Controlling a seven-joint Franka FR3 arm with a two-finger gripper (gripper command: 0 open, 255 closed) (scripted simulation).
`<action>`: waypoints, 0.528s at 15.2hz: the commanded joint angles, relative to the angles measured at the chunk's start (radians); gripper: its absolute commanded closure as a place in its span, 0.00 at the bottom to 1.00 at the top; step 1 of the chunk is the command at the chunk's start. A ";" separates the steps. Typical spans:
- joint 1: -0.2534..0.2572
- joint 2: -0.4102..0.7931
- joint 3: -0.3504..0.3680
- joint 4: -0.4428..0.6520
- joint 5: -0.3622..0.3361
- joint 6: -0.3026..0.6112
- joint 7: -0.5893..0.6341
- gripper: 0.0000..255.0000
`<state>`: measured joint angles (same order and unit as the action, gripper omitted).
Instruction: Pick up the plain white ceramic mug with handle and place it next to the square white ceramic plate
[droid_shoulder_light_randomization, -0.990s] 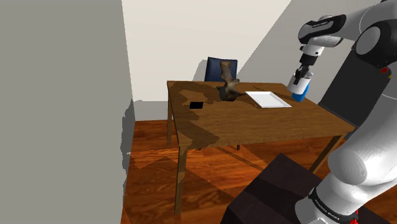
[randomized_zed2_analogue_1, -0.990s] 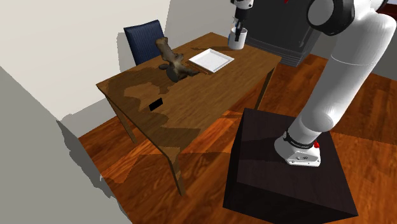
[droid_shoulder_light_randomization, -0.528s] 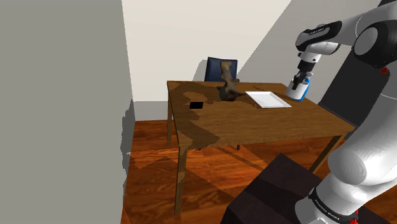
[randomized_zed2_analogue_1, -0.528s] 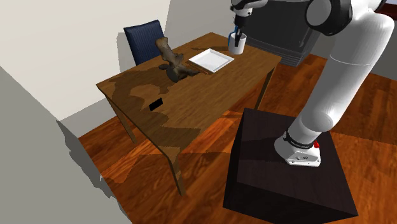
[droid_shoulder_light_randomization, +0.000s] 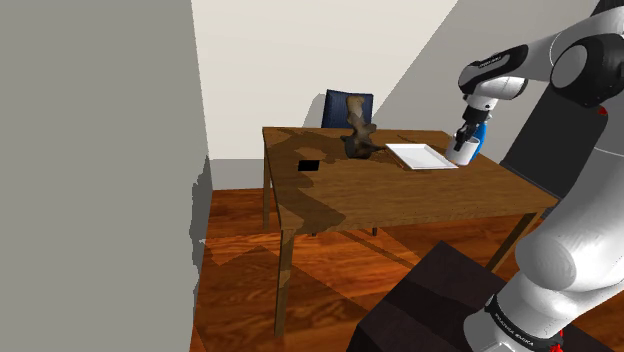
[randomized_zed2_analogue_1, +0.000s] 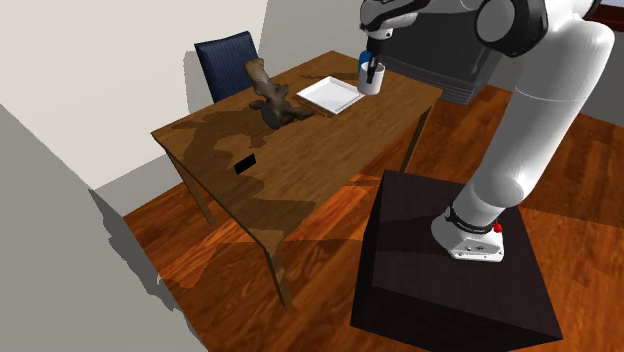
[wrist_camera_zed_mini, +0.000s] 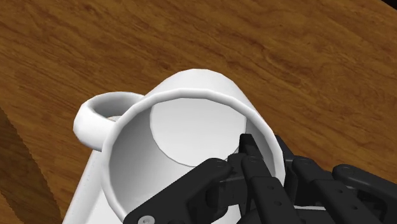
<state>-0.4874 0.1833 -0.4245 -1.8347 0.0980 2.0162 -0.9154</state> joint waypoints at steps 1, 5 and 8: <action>-0.003 0.009 0.000 -0.017 0.006 0.026 -0.006 1.00; -0.004 0.028 0.003 -0.048 0.017 0.074 -0.014 1.00; -0.006 0.044 0.005 -0.069 0.026 0.110 -0.021 1.00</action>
<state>-0.4925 0.2236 -0.4195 -1.8969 0.1213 2.1144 -0.9330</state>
